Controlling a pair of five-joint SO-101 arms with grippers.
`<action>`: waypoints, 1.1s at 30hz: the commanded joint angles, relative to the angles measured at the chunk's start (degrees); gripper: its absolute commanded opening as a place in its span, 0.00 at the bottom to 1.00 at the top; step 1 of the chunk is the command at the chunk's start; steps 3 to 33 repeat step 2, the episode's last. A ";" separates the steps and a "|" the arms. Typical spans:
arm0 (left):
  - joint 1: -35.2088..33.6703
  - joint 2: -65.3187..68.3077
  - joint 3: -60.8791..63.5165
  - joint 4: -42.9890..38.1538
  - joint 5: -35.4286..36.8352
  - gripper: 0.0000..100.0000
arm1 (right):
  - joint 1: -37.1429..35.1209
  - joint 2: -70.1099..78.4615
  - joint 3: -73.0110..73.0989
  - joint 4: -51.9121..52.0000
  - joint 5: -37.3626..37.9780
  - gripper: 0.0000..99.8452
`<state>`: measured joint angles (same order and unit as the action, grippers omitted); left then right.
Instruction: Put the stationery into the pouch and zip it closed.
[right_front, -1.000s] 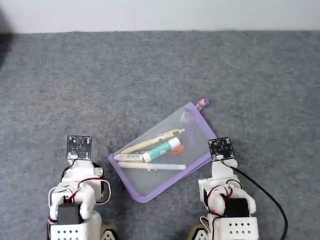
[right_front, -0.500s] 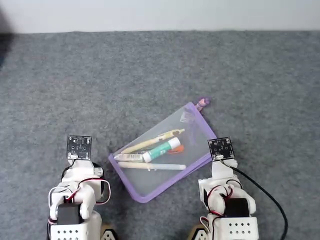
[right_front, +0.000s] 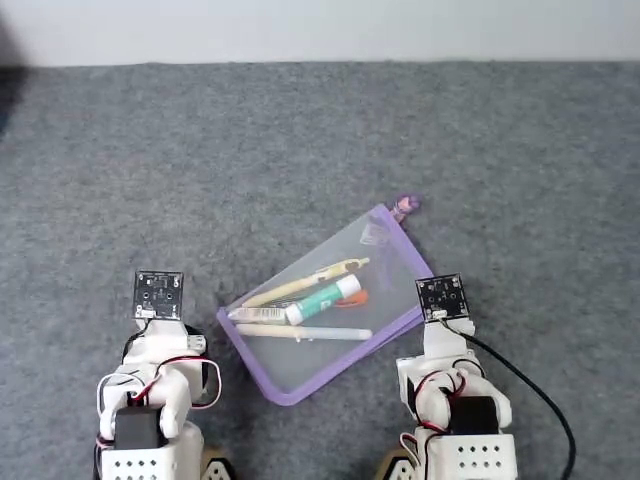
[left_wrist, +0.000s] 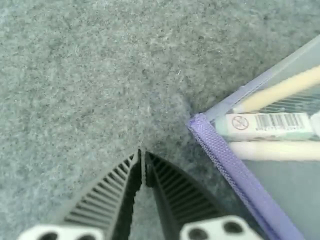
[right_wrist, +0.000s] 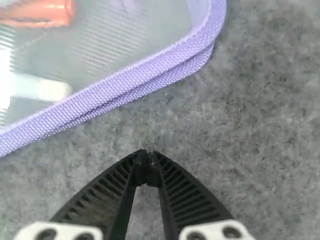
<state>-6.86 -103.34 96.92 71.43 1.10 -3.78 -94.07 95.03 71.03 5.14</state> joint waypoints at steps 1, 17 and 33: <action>-0.35 -0.44 -0.48 0.26 0.35 0.01 | 0.13 -0.13 -0.35 0.22 -0.62 0.01; -0.35 -0.44 -0.48 0.26 0.35 0.01 | 0.13 -0.13 -0.35 0.22 -0.62 0.01; -0.35 -0.44 -0.48 0.26 0.35 0.01 | 0.13 -0.13 -0.35 0.22 -0.62 0.01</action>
